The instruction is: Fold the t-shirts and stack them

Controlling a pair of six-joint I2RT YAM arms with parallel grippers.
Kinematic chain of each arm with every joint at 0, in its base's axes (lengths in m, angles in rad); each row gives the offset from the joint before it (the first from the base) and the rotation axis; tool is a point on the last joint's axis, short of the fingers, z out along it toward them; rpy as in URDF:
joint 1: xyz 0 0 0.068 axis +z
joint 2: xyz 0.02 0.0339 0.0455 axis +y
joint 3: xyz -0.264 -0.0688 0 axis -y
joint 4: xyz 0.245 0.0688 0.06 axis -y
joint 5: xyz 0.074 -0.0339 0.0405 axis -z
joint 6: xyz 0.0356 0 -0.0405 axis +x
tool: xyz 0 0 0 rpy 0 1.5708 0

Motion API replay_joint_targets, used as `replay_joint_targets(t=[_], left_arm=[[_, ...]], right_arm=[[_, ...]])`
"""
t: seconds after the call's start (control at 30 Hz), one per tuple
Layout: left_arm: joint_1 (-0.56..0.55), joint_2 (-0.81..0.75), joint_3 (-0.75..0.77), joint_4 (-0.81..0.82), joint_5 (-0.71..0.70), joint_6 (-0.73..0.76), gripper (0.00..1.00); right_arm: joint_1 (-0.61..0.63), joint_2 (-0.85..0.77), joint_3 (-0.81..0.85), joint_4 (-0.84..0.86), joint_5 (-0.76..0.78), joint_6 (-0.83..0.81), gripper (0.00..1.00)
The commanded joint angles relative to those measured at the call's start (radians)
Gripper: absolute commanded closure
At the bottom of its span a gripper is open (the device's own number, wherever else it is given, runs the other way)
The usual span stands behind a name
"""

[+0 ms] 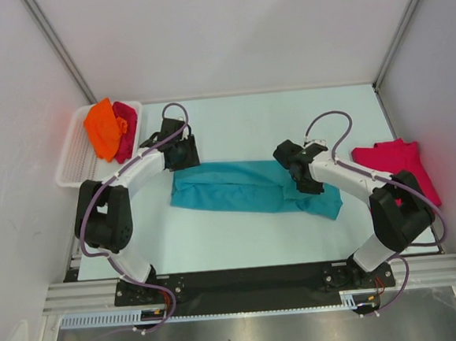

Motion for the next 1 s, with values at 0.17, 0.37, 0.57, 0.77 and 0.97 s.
replay_joint_targets(t=[0.17,0.37,0.57,0.77,0.97], left_arm=[[-0.003,-0.036,-0.003,0.032,0.017,0.019,0.40],[-0.002,-0.054,-0.023,0.033,0.015,0.011,0.41],[-0.002,-0.082,-0.124,0.062,0.002,-0.050,0.43],[-0.011,-0.102,-0.227,0.078,0.026,-0.135,0.45],[-0.022,-0.102,-0.258,0.058,0.006,-0.145,0.58]], right_arm=[[0.014,-0.028,0.028,-0.046,0.067,0.062,0.84],[-0.040,0.024,0.127,0.003,0.101,-0.001,0.83],[-0.069,0.057,0.192,0.035,0.096,-0.048,0.83],[-0.105,0.046,0.167,0.081,0.062,-0.085,0.83],[-0.134,0.053,0.163,0.134,0.026,-0.116,0.83]])
